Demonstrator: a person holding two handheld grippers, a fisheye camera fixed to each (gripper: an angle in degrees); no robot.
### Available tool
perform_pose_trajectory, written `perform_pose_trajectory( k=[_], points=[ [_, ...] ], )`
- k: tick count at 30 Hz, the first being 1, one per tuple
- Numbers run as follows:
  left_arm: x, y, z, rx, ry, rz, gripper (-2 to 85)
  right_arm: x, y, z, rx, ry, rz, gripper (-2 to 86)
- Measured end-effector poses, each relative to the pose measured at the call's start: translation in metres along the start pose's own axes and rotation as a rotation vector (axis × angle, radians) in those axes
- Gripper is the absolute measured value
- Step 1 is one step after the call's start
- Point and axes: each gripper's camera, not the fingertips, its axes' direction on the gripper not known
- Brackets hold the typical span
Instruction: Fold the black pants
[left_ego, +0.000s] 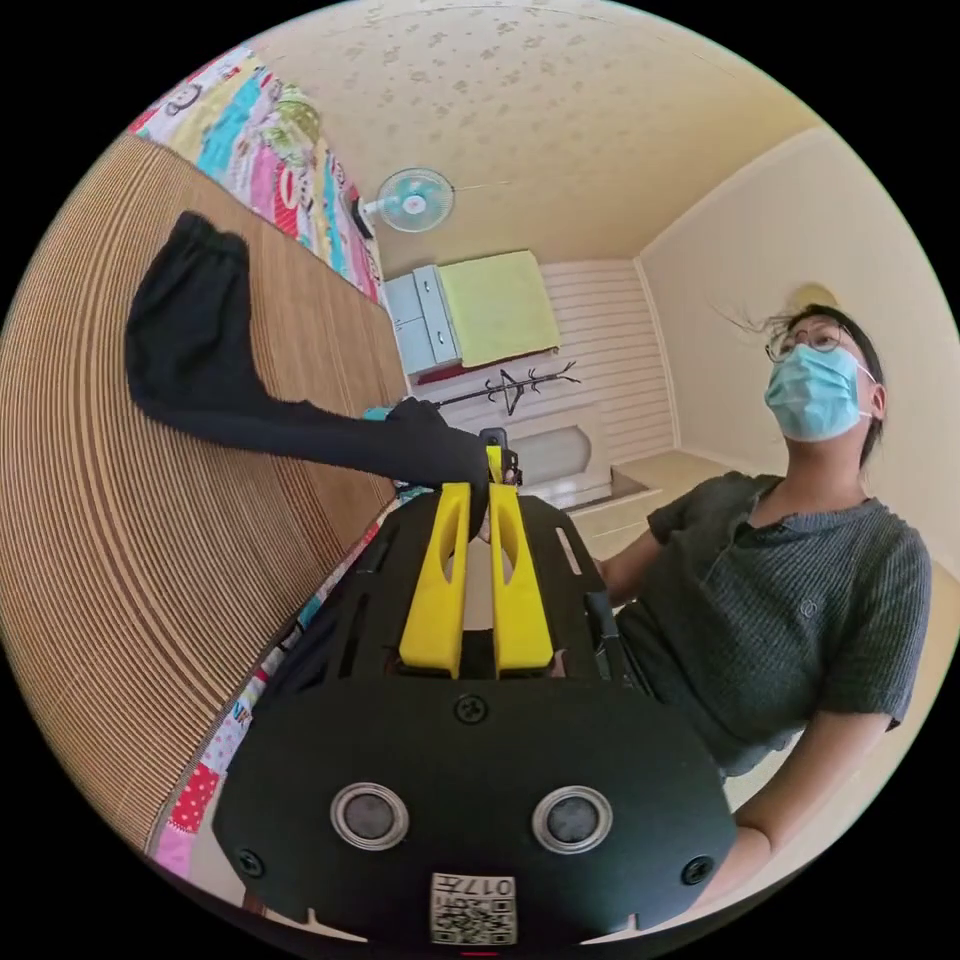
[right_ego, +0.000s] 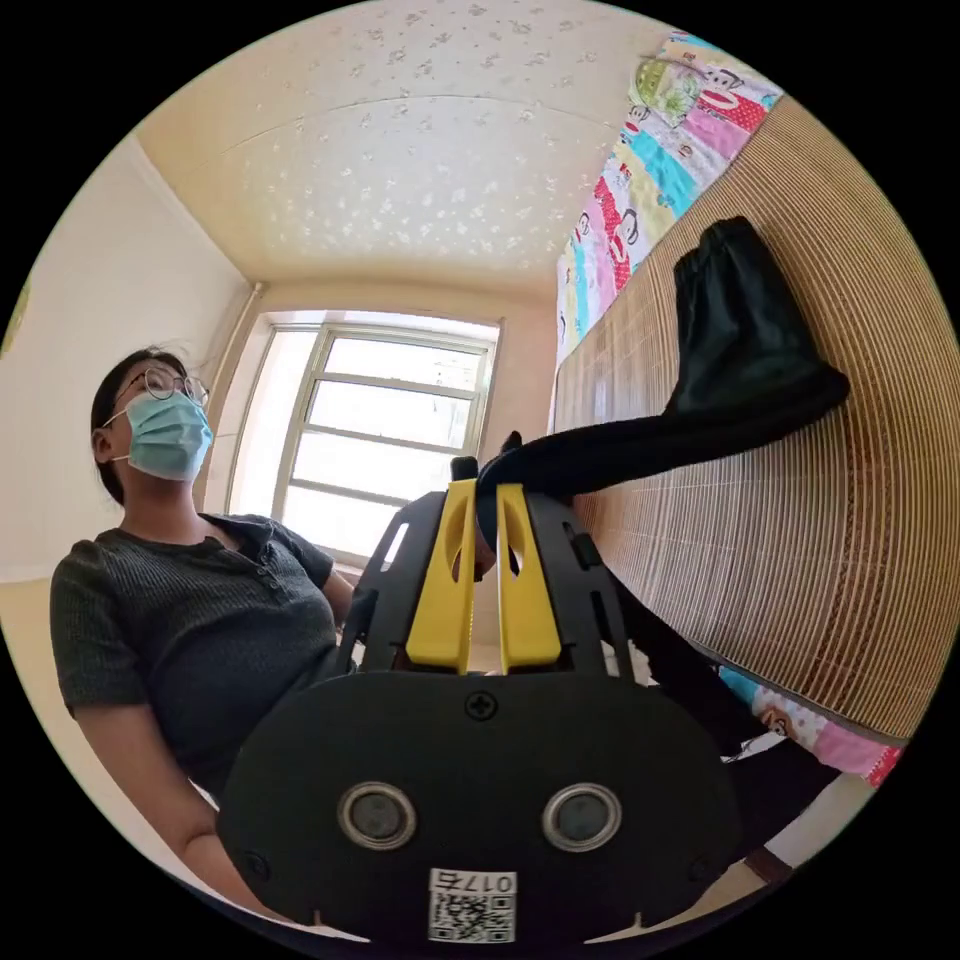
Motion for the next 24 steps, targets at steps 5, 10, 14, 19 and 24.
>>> perform_pose_trajectory(
  k=[5,10,14,19,24],
  points=[
    [0.136,-0.022,0.002,-0.005,0.045,0.278,3.9,-0.11,-0.008,-0.009,-0.042,-0.028,-0.264,1.4],
    [0.232,-0.057,-0.004,0.098,0.117,0.504,4.0,-0.208,-0.041,-0.009,-0.035,-0.009,-0.539,1.4],
    [0.231,-0.104,-0.009,0.197,-0.118,0.334,4.0,-0.199,-0.089,0.0,-0.034,0.222,-0.377,1.4],
    [0.167,-0.159,0.006,0.199,-0.412,0.147,4.0,-0.103,-0.161,0.027,-0.054,0.441,-0.153,1.6],
    [0.079,-0.16,0.036,0.062,-0.595,-0.026,3.7,-0.028,-0.165,0.053,-0.133,0.613,-0.046,1.9]
  ],
)
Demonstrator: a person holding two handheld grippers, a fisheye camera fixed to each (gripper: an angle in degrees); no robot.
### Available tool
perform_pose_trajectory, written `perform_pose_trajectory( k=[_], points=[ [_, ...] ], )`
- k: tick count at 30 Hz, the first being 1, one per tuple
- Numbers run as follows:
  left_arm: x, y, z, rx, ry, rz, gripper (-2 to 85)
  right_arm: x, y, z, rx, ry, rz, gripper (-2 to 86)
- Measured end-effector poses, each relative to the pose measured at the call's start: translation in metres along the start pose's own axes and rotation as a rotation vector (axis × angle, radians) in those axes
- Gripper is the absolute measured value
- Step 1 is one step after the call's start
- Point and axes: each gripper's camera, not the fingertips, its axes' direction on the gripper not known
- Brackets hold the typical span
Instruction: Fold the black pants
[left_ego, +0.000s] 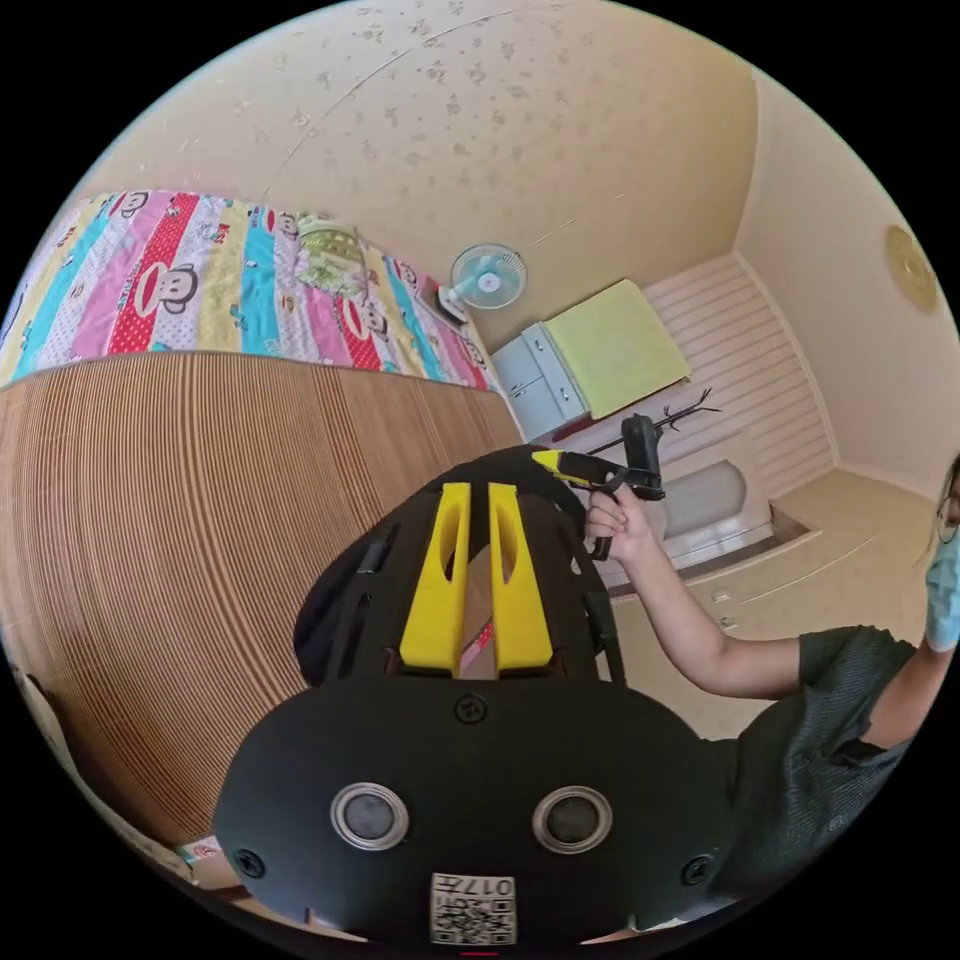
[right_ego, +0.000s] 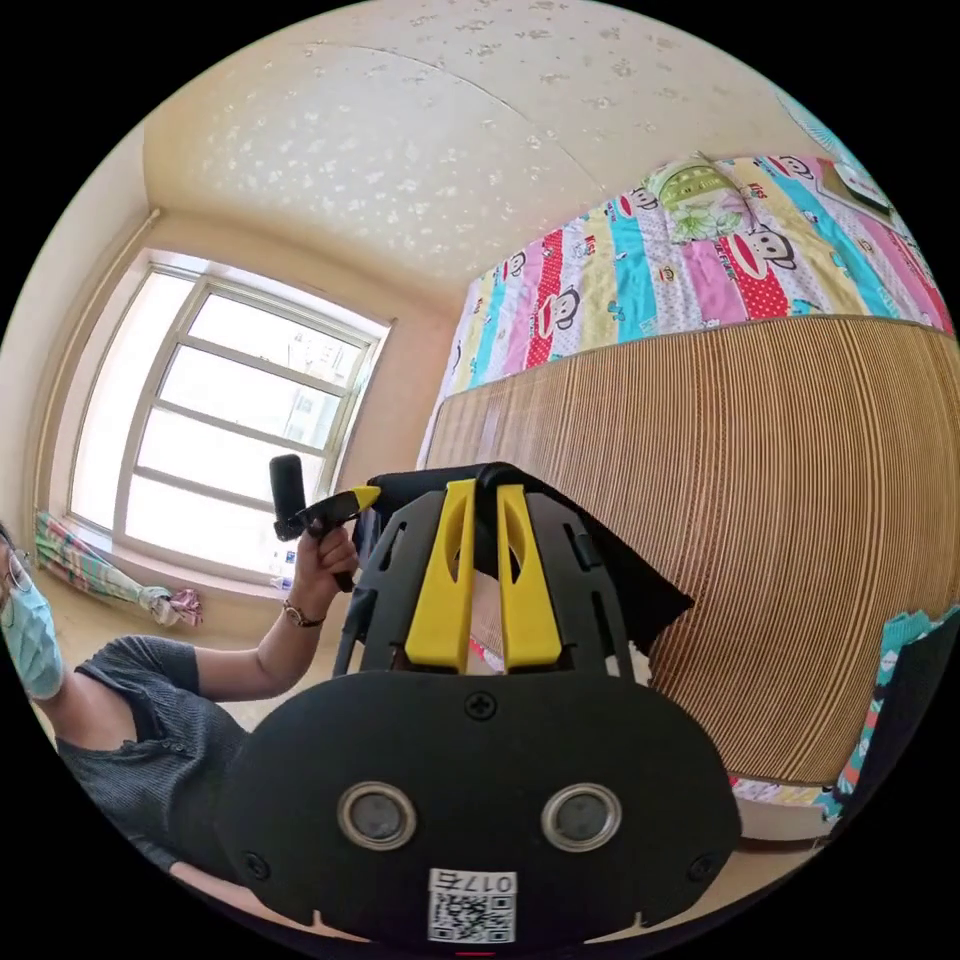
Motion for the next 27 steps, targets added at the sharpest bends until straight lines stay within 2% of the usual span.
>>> perform_pose_trajectory(
  k=[2,5,9,11,16,21,23,27],
  points=[
    [-0.016,0.031,0.025,-0.072,-0.041,-0.033,3.6,0.01,0.023,0.024,-0.053,0.03,-0.012,2.1],
    [-0.05,0.104,0.068,-0.221,-0.055,-0.176,3.8,0.044,0.086,0.071,-0.182,-0.012,0.103,2.6],
    [-0.102,0.205,0.106,-0.391,-0.062,-0.476,6.4,0.102,0.183,0.129,-0.429,0.042,0.437,4.1],
    [-0.118,0.225,0.107,-0.373,-0.03,-0.567,10.1,0.119,0.201,0.138,-0.48,0.058,0.509,5.5],
    [-0.146,0.199,0.112,-0.263,0.001,-0.541,16.1,0.157,0.163,0.14,-0.38,0.056,0.498,11.4],
    [-0.184,0.135,0.158,-0.295,-0.041,-0.46,18.2,0.203,0.099,0.163,-0.286,-0.022,0.503,14.9],
    [-0.19,0.12,0.174,-0.34,-0.066,-0.434,17.8,0.219,0.083,0.174,-0.285,-0.021,0.521,15.4],
    [-0.182,0.112,0.184,-0.416,-0.141,-0.399,15.3,0.236,0.069,0.206,-0.361,-0.2,0.516,14.1]
  ],
)
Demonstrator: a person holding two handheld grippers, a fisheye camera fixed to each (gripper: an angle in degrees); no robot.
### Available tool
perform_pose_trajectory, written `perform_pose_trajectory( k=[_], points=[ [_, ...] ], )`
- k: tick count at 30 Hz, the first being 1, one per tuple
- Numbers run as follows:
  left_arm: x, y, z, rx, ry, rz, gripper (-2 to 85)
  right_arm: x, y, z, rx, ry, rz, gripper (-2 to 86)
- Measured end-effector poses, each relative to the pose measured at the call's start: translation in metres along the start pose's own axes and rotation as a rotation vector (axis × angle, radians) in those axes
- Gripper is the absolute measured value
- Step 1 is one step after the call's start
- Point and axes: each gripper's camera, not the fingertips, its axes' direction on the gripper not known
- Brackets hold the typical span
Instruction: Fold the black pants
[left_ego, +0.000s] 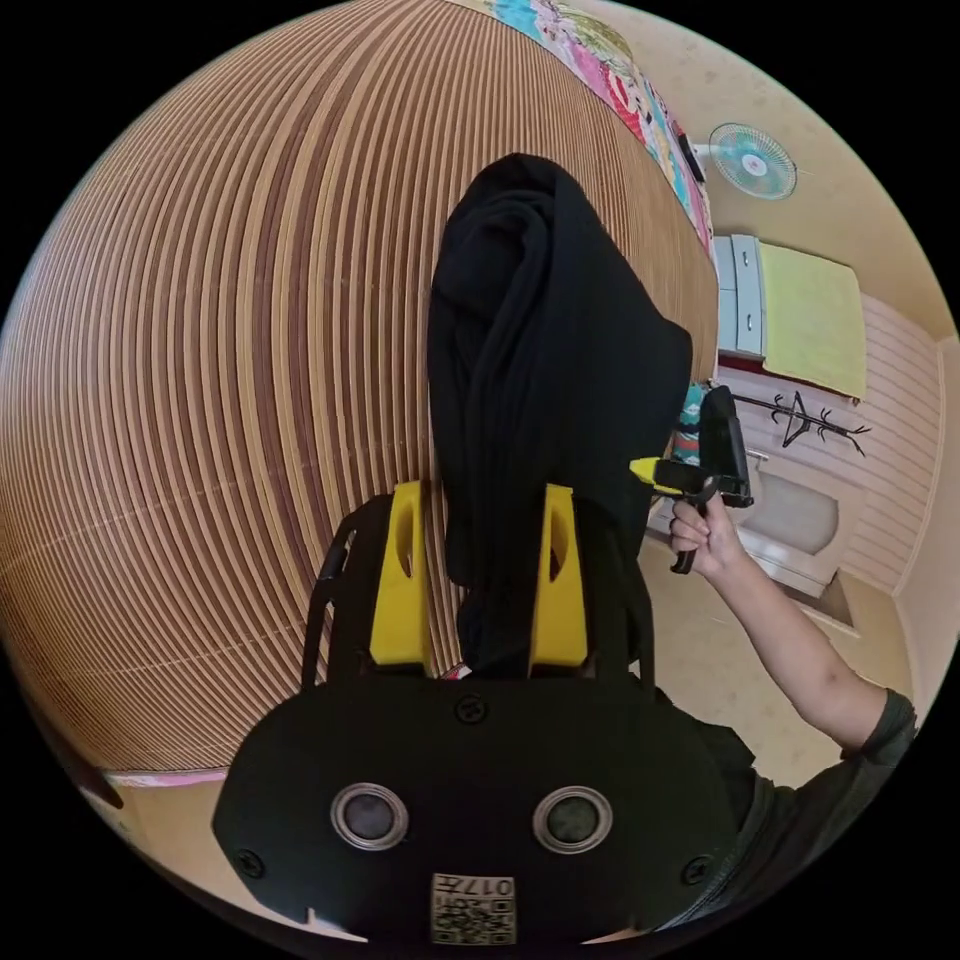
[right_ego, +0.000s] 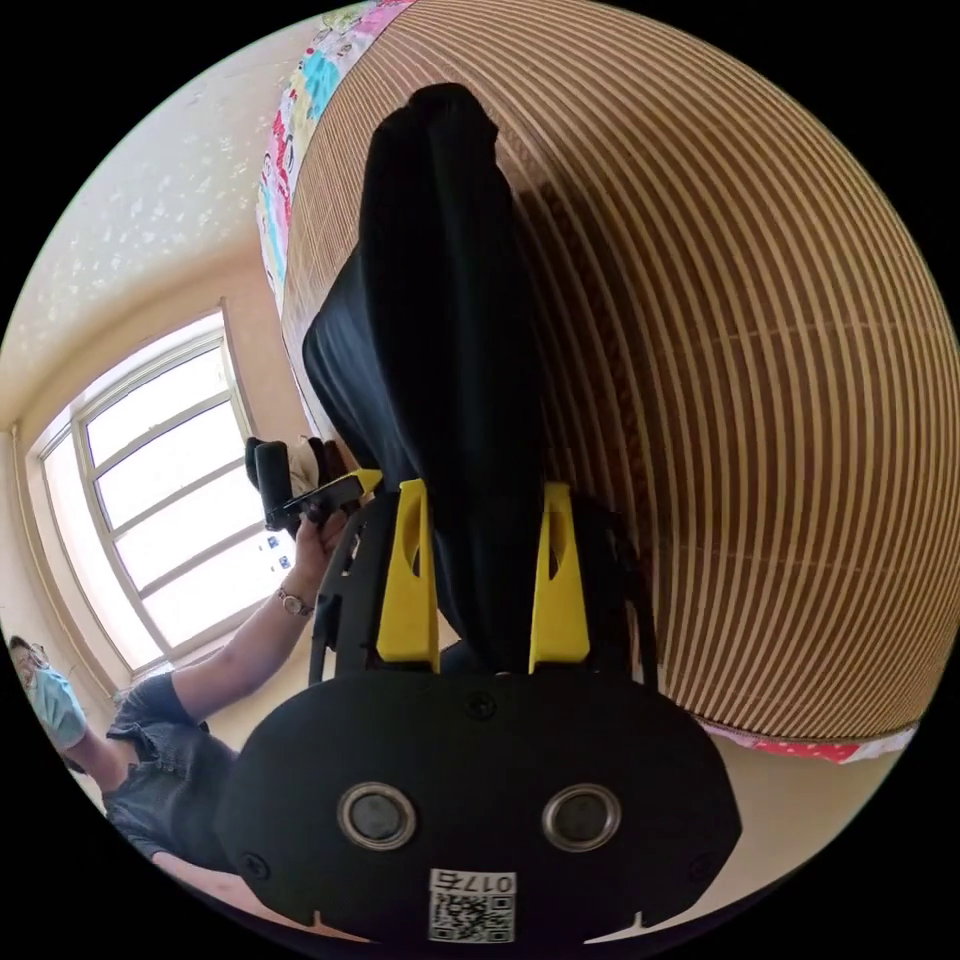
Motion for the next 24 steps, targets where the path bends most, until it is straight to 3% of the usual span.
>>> perform_pose_trajectory(
  k=[3,7,10,16,24],
  points=[
    [-0.007,0.017,0.002,0.001,0.151,-0.035,7.9,0.002,0.003,0.011,-0.016,-0.014,0.03,11.6],
    [-0.018,0.052,-0.004,-0.024,0.165,-0.094,6.7,-0.017,0.022,0.028,-0.112,0.021,-0.019,7.4],
    [-0.018,0.099,-0.045,0.066,0.162,-0.067,6.4,-0.051,0.039,0.042,-0.156,-0.029,-0.098,6.3],
    [-0.021,0.22,-0.19,0.314,0.093,-0.073,6.4,-0.171,0.059,0.086,-0.252,-0.164,-0.304,5.7],
    [0.024,0.399,-0.453,0.773,-0.225,-0.043,6.9,-0.368,0.081,0.156,-0.326,-0.336,-0.615,6.4]
  ],
)
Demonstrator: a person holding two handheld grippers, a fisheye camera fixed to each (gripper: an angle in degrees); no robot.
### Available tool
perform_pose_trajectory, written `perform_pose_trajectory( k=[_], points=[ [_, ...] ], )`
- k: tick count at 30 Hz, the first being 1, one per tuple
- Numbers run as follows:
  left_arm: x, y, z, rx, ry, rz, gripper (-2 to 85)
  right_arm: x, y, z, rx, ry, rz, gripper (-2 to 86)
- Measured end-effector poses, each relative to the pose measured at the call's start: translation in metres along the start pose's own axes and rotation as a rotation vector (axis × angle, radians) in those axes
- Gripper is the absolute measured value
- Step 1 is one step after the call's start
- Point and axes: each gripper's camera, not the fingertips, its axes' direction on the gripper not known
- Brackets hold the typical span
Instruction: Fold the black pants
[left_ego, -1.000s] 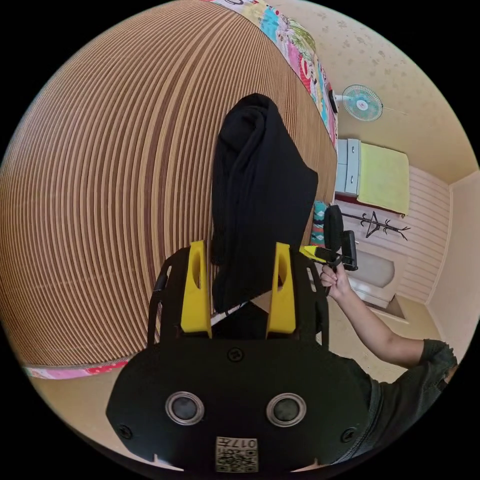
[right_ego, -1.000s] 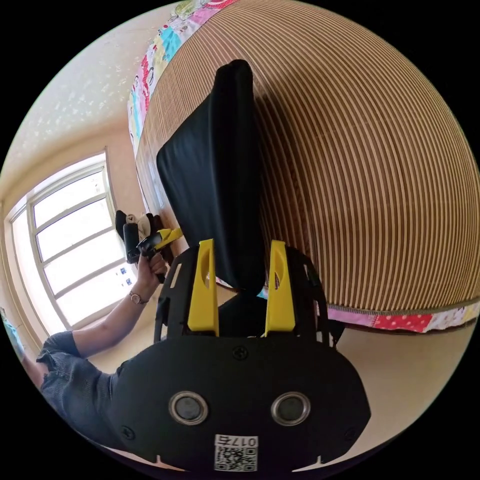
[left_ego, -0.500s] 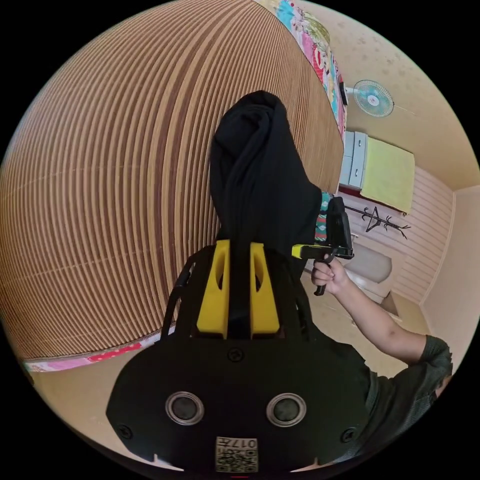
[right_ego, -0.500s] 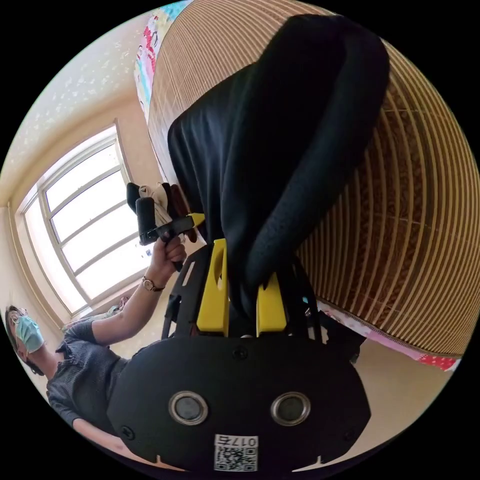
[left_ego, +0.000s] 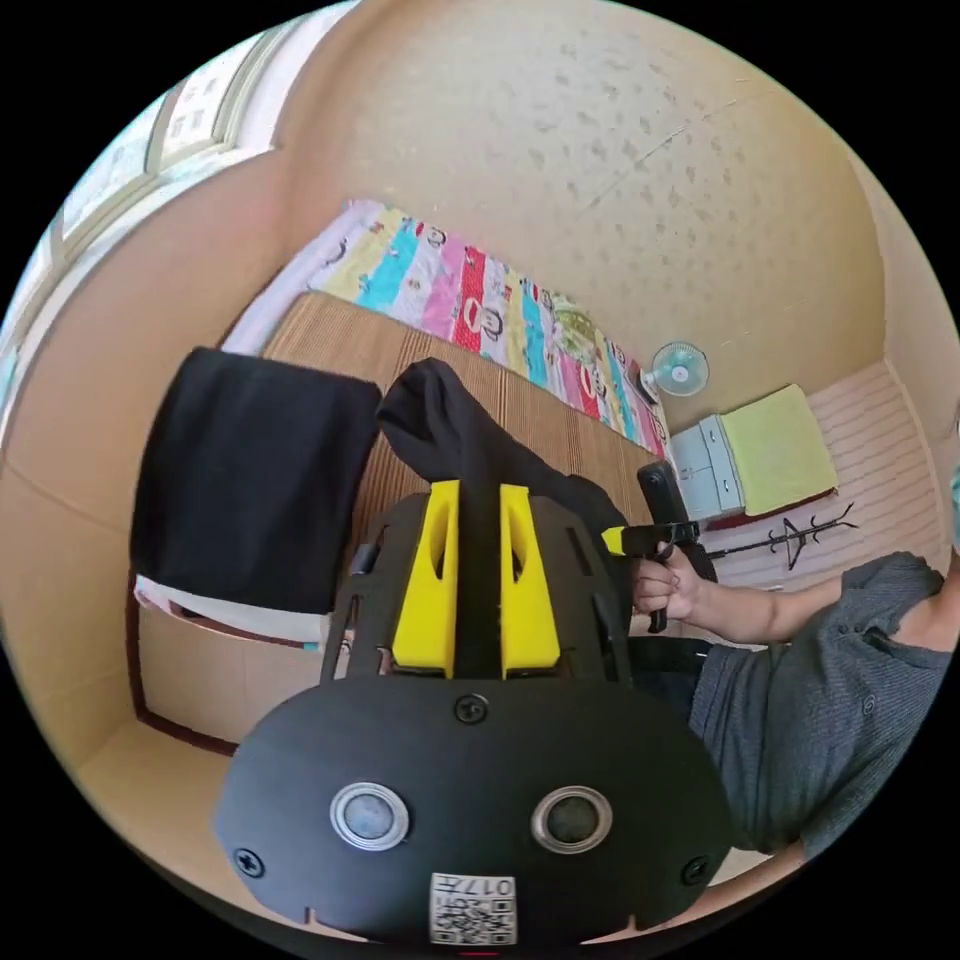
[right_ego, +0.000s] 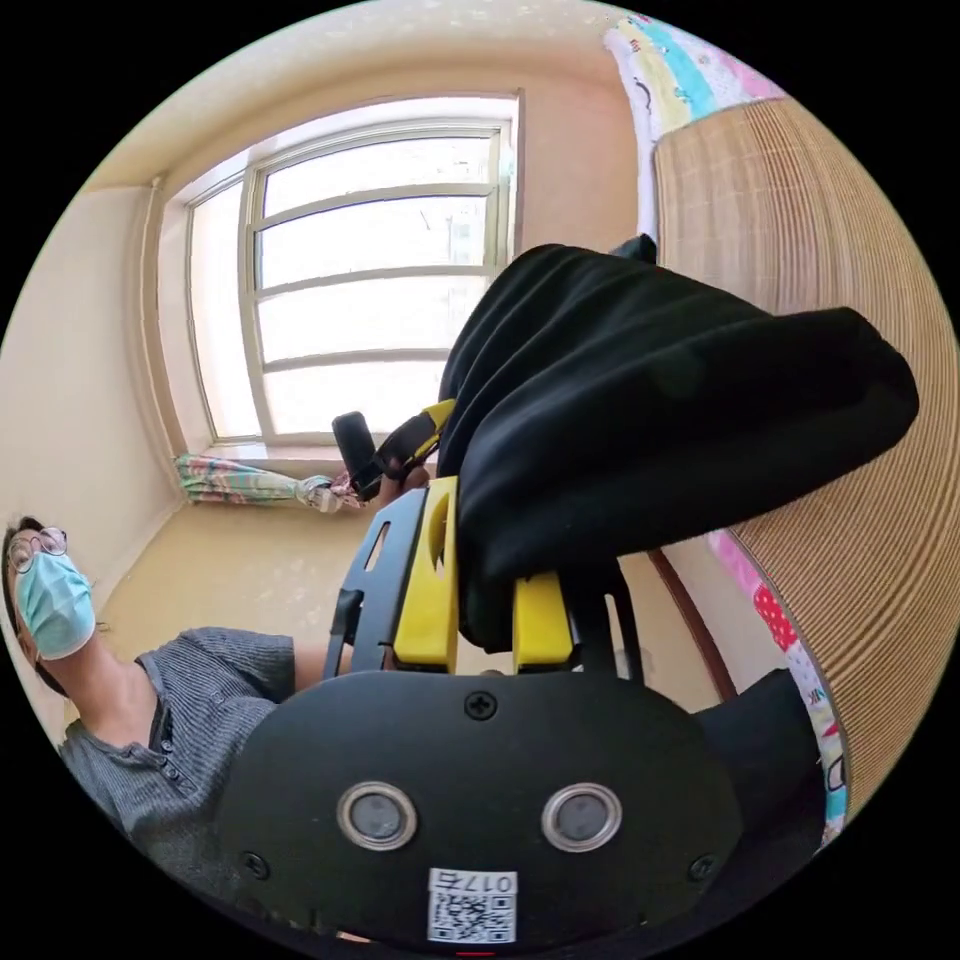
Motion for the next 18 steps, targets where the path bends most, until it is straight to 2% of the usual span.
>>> perform_pose_trajectory(
  k=[2,5,7,9,10,12,13,15,18],
  points=[
    [-0.014,-0.014,-0.041,0.067,-0.104,0.012,7.7,-0.017,-0.03,0.027,0.012,-0.004,-0.031,6.8],
    [-0.064,-0.025,-0.068,0.145,-0.26,-0.149,7.9,-0.015,-0.064,0.07,-0.058,0.129,0.033,7.1],
    [-0.099,-0.019,-0.058,0.142,-0.363,-0.282,8.9,-0.001,-0.064,0.092,-0.209,0.303,0.085,4.7],
    [-0.141,0.007,-0.012,0.074,-0.474,-0.46,10.0,0.008,-0.047,0.089,-0.277,0.374,0.07,3.0],
    [-0.15,0.015,0.004,0.039,-0.467,-0.492,9.9,0.017,-0.032,0.076,-0.29,0.418,0.061,2.2],
    [-0.186,0.052,0.089,-0.208,-0.392,-0.597,9.7,0.038,-0.008,0.045,-0.329,0.467,0.079,1.5],
    [-0.193,0.064,0.11,-0.275,-0.391,-0.623,9.6,0.055,0.01,0.016,-0.348,0.482,0.118,1.1],
    [-0.193,0.103,0.118,-0.064,-0.321,-0.695,8.8,0.078,0.043,-0.043,-0.299,0.519,0.187,0.8],
    [-0.188,0.123,0.124,-0.072,-0.283,-0.766,8.6,0.102,0.115,-0.158,-0.095,0.596,0.401,0.6]
  ],
)
